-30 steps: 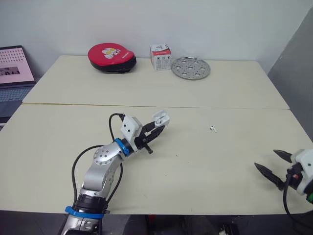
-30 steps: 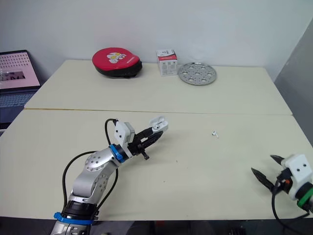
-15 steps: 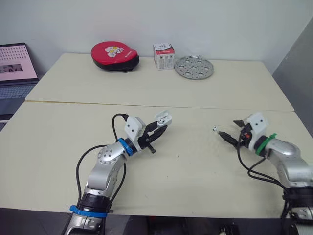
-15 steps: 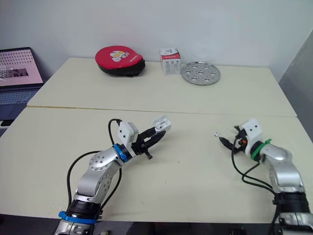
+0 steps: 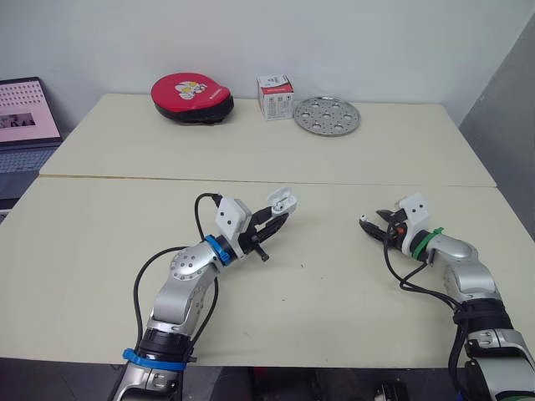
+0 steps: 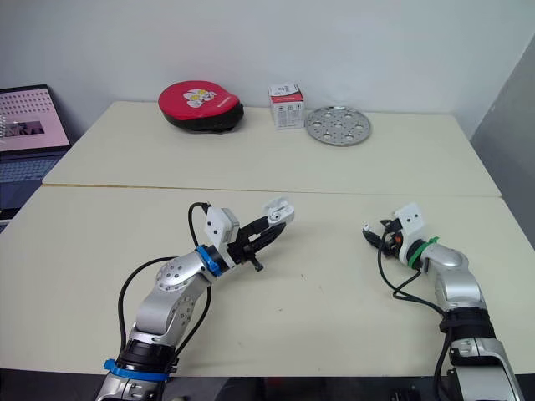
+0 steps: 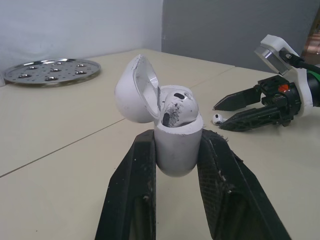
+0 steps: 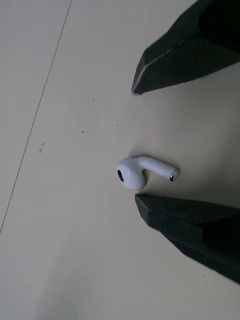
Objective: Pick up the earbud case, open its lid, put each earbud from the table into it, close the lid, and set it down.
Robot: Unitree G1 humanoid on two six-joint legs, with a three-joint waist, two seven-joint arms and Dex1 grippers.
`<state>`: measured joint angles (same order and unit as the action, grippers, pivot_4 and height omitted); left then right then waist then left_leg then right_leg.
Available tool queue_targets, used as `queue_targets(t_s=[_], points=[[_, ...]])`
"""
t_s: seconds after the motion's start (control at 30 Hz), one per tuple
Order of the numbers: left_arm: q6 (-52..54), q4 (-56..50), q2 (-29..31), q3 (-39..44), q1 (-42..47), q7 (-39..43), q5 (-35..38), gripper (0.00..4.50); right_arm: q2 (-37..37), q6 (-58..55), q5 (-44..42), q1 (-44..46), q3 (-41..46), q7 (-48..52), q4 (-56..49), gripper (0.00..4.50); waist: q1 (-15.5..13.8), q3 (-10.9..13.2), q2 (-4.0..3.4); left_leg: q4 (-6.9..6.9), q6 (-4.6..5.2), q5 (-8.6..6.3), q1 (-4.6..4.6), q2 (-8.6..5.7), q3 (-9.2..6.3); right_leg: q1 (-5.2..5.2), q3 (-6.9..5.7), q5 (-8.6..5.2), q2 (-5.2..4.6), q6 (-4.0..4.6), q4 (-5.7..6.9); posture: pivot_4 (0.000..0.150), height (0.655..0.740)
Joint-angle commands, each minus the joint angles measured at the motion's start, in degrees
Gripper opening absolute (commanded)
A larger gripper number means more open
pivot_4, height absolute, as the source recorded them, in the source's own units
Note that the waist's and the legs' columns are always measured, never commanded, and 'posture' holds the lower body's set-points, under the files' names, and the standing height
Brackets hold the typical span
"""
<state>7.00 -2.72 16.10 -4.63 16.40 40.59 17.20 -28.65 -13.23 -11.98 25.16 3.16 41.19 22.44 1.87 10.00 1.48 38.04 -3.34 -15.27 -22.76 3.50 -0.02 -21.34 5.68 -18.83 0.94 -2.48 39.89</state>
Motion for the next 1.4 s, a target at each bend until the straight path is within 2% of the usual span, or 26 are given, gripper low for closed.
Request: queue_targets(t_s=[0.03, 0.17, 0.2, 0.37, 0.47, 0.57, 0.7, 0.83, 0.93, 1.1, 1.33, 1.4], points=[[-0.78, -2.05, -0.10, 0.22, 0.21, -0.17, 0.24, 0.78, 0.77, -1.31, 0.31, -0.44, -1.29, 0.61, -1.70, 1.82, 0.01, 0.00, 0.00, 0.01, 0.00, 0.00, 0.00, 0.00, 0.00, 0.00, 0.00, 0.00, 0.00, 0.00, 0.00, 0.150, 0.7400], [-0.76, -2.13, -0.23, -0.02, 0.35, -0.16, 0.15, 0.78, 0.78, -2.18, 0.44, -0.62, -1.93, 1.27, -2.52, 0.44, 0.01, 0.00, 0.00, 0.02, 0.00, 0.00, 0.00, 0.00, 0.00, 0.00, 0.00, 0.00, 0.00, 0.00, 0.02, 0.150, 0.7400], [-0.77, -2.13, -0.24, -0.03, 0.36, -0.17, 0.13, 0.78, 0.63, -2.27, 0.42, -0.76, -2.01, 1.49, -2.77, 0.41, 0.01, 0.00, 0.00, 0.02, 0.00, 0.00, 0.00, 0.00, 0.00, 0.00, 0.00, 0.00, 0.00, 0.00, 0.02, 0.150, 0.7400], [-0.47, -2.94, -0.17, -0.07, -0.23, -0.47, 0.11, 0.78, -1.84, -3.65, -0.24, -2.75, -2.36, 4.38, -7.24, 0.41, -0.05, 0.00, 0.00, 0.00, 0.00, 0.00, -0.02, 0.01, -0.02, -0.01, -0.03, 0.00, 0.00, 0.00, -0.01, 0.150, 0.7400], [-0.24, -3.49, -0.03, -0.06, -0.63, -0.60, 0.15, 0.78, -5.07, -5.21, -1.42, -5.56, -3.16, 8.58, -13.64, 0.41, -0.10, 0.00, 0.00, 0.00, 0.00, 0.00, -0.06, 0.00, -0.02, -0.02, -0.02, -0.01, 0.00, -0.01, -0.05, 0.150, 0.7400], [0.11, -4.30, 0.34, 0.11, -1.25, -0.67, 0.32, 0.78, -10.95, -7.20, -3.09, -10.60, -4.80, 15.76, -22.67, 0.41, -0.23, 0.01, -0.02, -0.02, 0.00, 0.00, -0.12, 0.00, -0.05, -0.03, -0.05, -0.01, -0.01, -0.01, -0.13, 0.150, 0.7400], [1.06, -6.19, 0.87, 0.10, -2.83, -0.87, 0.63, 0.78, -21.00, -5.33, -3.28, -17.37, -5.52, 25.46, -29.36, 0.41, -0.25, 0.02, -0.04, -0.01, 0.01, -0.01, -0.13, -0.06, -0.06, 0.00, -0.05, -0.01, -0.04, -0.01, -0.19, 0.150, 0.7400], [1.64, -7.27, 1.45, 0.17, -3.98, -0.76, 0.85, 0.78, -29.73, 3.61, -0.42, -20.17, -5.92, 33.29, -26.46, 0.41, -0.23, 0.04, -0.02, 0.03, 0.01, -0.01, -0.06, -0.06, -0.07, 0.12, -0.05, -0.01, -0.04, -0.02, -0.27, 0.150, 0.7400], [1.92, -7.91, 1.81, 0.30, -4.59, -0.95, 1.00, 0.78, -33.90, 11.50, 1.82, -18.69, -7.02, 38.44, -20.95, 0.41, -0.19, 0.04, -0.01, 0.04, 0.02, -0.01, -0.02, -0.07, -0.02, 0.13, -0.02, 0.00, -0.03, -0.01, -0.27, 0.150, 0.7400], [2.68, -9.47, 2.11, 0.55, -5.72, -1.44, 1.03, 0.78, -33.59, 19.21, 5.03, -13.14, -10.37, 42.72, -13.73, 0.41, -0.01, 0.04, -0.01, 0.04, 0.01, -0.01, 0.02, -0.03, -0.02, 0.15, -0.01, 0.00, -0.02, 0.00, -0.25, 0.150, 0.7400], [4.02, -12.28, 2.56, 0.75, -7.82, -2.24, 1.11, 0.78, -32.05, 19.82, 5.25, -10.35, -12.83, 45.85, -11.52, 0.41, -0.09, 0.04, 0.00, 0.04, 0.01, 0.00, 0.03, 0.00, -0.06, 0.18, -0.05, 0.00, -0.03, 0.00, -0.26, 0.150, 0.7400], [4.38, -13.02, 2.72, 0.75, -8.36, -2.41, 1.20, 0.78, -31.63, 19.51, 5.23, -10.11, -12.74, 45.71, -11.39, 1.15, -0.06, 0.04, 0.00, 0.04, 0.01, 0.00, 0.06, 0.02, -0.07, 0.21, -0.07, 0.00, -0.02, 0.01, -0.25, 0.150, 0.7400]])
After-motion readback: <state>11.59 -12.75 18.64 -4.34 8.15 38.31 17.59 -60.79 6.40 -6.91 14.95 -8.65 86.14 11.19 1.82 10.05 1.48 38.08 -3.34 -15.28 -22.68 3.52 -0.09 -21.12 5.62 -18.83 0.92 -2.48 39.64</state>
